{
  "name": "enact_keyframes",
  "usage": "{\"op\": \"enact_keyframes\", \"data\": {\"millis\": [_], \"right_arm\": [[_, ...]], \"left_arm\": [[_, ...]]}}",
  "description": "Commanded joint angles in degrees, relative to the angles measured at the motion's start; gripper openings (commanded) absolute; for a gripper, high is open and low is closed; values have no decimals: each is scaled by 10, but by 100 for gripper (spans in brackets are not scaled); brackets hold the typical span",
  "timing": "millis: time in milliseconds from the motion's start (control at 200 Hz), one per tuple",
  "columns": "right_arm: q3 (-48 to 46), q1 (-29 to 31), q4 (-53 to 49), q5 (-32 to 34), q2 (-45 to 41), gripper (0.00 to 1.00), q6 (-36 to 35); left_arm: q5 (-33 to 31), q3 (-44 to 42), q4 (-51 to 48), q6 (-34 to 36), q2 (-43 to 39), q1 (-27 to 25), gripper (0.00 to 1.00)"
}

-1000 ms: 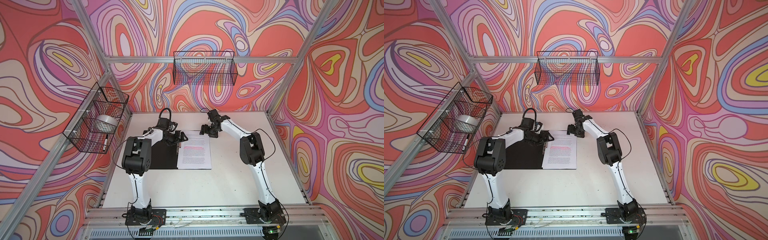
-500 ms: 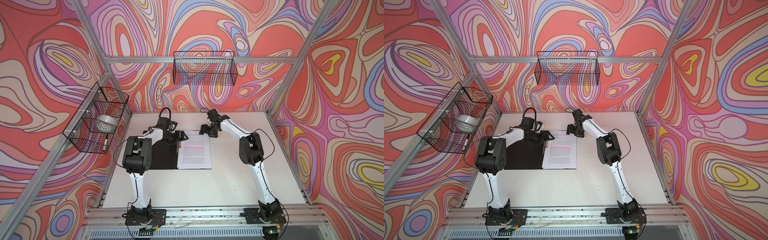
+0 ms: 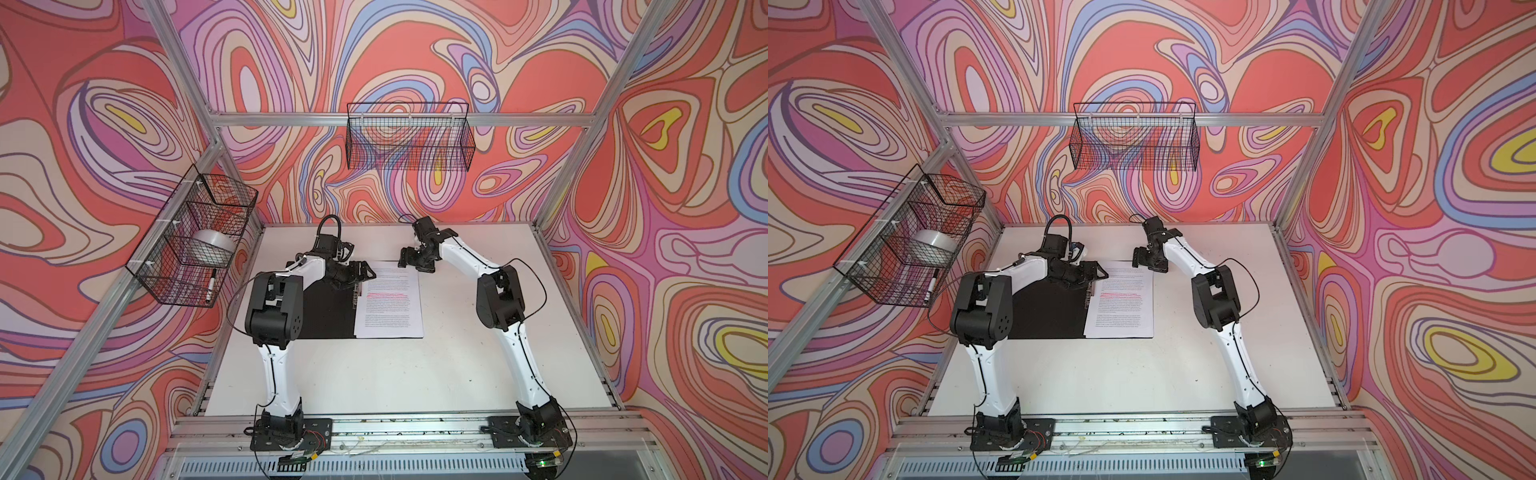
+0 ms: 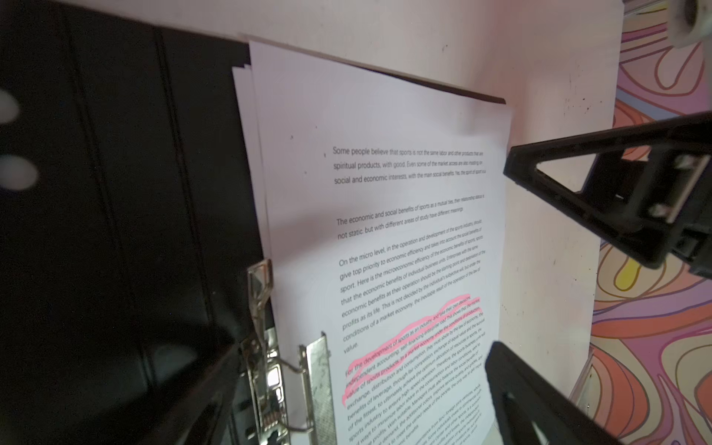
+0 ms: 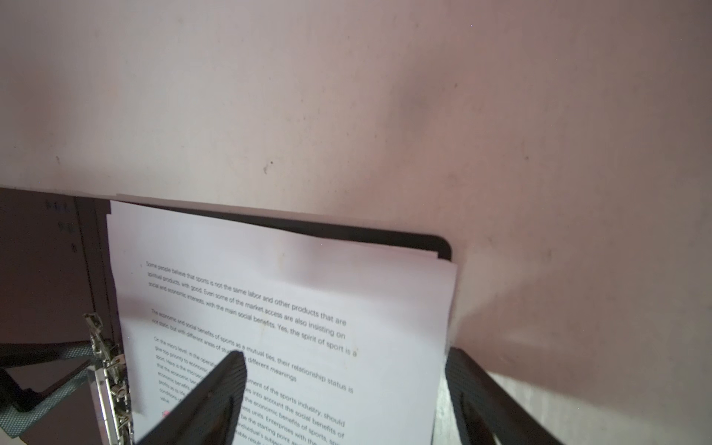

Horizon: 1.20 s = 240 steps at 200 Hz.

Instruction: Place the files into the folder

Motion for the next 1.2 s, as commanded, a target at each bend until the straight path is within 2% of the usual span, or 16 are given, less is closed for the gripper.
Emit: {"op": "enact_keyframes", "data": {"millis": [0,496,621,821,1022,1197], "right_arm": [[22,1,1,2,24,86,0],[29,2,14,-48,32,86,1],[18,2,25,-37,13,86,5],[-29,3,59,29,-70,87,9],[-73,2,69,37,-156,86,13],[-221,2,101,30,-260,83,52]], "left_arm": [[-4,7,-6,-4,18,4,100],[4,14,-6,-9,28,6,100],[4,16,-7,-10,29,7,100],[0,17,-23,-3,-5,23,100],[-20,22,-63,31,-80,34,100],[-49,-8,-90,33,-143,36,100]]}}
